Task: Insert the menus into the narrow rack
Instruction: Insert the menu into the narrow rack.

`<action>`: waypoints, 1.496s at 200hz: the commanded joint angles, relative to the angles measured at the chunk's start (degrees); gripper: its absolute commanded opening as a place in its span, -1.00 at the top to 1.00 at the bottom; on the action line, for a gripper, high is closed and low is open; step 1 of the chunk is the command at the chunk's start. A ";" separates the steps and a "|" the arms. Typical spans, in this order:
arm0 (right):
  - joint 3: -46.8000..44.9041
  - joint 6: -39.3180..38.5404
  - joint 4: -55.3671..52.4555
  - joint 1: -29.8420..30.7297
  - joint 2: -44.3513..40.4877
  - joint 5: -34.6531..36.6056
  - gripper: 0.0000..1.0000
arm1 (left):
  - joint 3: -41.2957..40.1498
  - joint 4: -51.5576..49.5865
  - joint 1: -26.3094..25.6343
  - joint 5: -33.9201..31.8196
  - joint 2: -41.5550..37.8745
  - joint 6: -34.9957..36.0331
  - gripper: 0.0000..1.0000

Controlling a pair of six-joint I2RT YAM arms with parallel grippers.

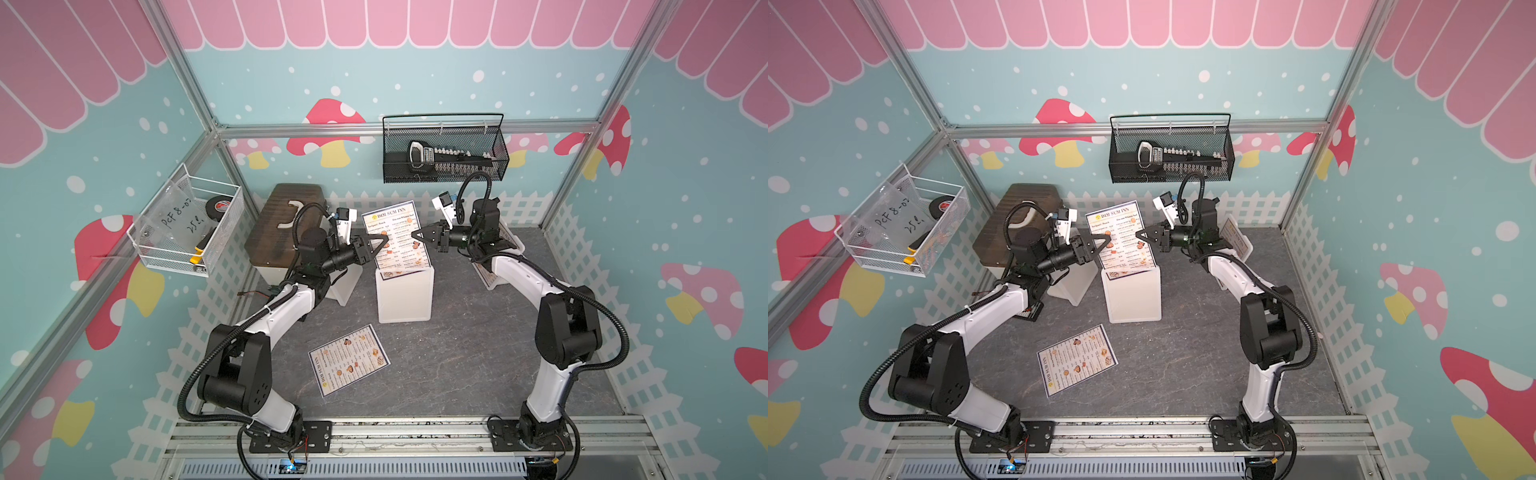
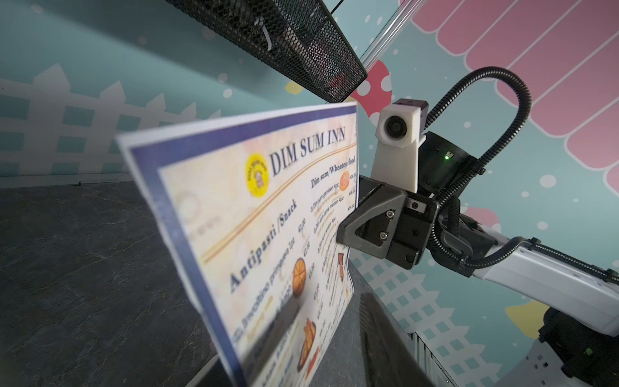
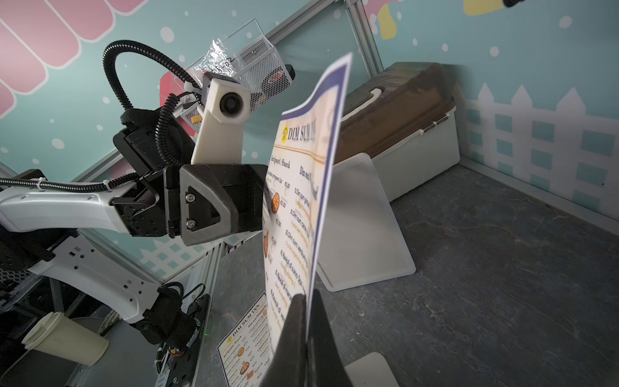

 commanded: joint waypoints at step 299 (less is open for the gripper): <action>-11.60 5.63 17.62 -0.34 -6.97 5.32 1.00 | 0.77 3.08 0.32 -0.48 1.05 -2.49 0.26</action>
